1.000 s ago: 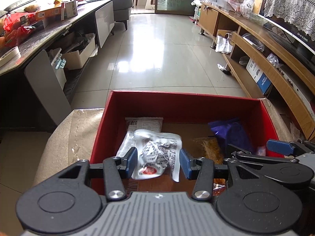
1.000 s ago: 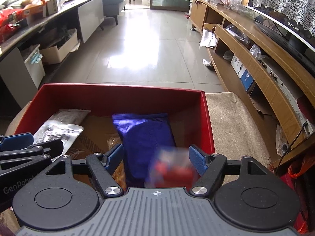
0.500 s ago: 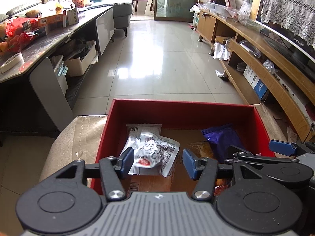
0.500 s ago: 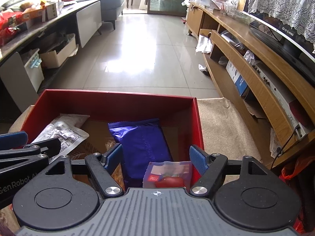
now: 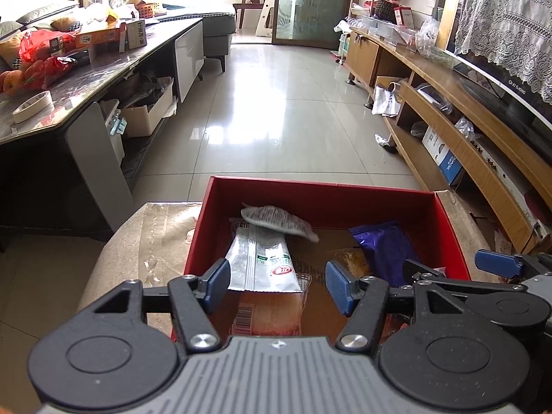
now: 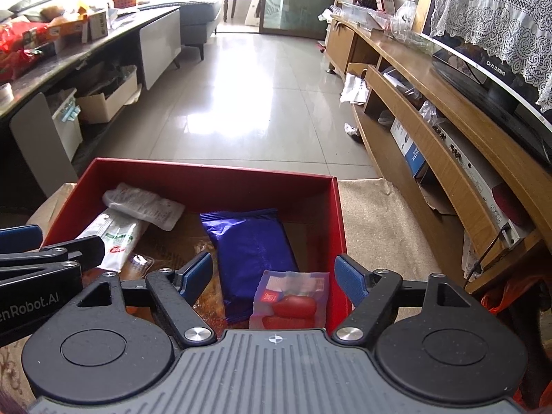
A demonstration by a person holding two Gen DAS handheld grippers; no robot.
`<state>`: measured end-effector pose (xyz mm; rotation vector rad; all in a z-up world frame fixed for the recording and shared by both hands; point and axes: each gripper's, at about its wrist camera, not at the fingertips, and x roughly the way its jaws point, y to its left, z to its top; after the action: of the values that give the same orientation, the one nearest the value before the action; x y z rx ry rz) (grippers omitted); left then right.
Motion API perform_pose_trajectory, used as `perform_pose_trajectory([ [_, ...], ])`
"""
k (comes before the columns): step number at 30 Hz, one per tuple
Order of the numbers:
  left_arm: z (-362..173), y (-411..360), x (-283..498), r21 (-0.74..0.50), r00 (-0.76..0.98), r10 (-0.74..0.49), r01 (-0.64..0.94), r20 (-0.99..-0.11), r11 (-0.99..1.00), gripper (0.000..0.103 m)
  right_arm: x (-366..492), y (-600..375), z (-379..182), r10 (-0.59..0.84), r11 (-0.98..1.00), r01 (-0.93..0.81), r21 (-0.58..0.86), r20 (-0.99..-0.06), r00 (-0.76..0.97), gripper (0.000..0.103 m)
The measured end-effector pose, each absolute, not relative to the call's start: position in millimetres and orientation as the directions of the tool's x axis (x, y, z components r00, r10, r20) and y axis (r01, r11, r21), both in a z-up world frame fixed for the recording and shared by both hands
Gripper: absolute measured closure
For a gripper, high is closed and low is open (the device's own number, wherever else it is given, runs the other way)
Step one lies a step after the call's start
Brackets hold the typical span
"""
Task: Organize snacks
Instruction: 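Lift both tools out of the box toward the Trolli bag and Kaprons packet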
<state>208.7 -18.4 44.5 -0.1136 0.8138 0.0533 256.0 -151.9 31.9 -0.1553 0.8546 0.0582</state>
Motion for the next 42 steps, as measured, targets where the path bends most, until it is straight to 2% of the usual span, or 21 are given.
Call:
perform_pose_trajectory([
  [26, 41.5, 0.7, 157.1, -0.125, 0.661, -0.031, -0.095, -0.750, 0.988, 0.045, 217.1, -152.8, 33.0, -0.017, 0.986, -0.119, -0.120, -0.771, 0.637, 0.019],
  [42, 1.3, 11.6, 82.9, -0.140, 0.534, -0.062, -0.107, -0.844, 0.984, 0.045, 162.0, -145.2, 19.5, -0.004, 0.972, -0.190, -0.136, -0.824, 0.567, 0.017],
])
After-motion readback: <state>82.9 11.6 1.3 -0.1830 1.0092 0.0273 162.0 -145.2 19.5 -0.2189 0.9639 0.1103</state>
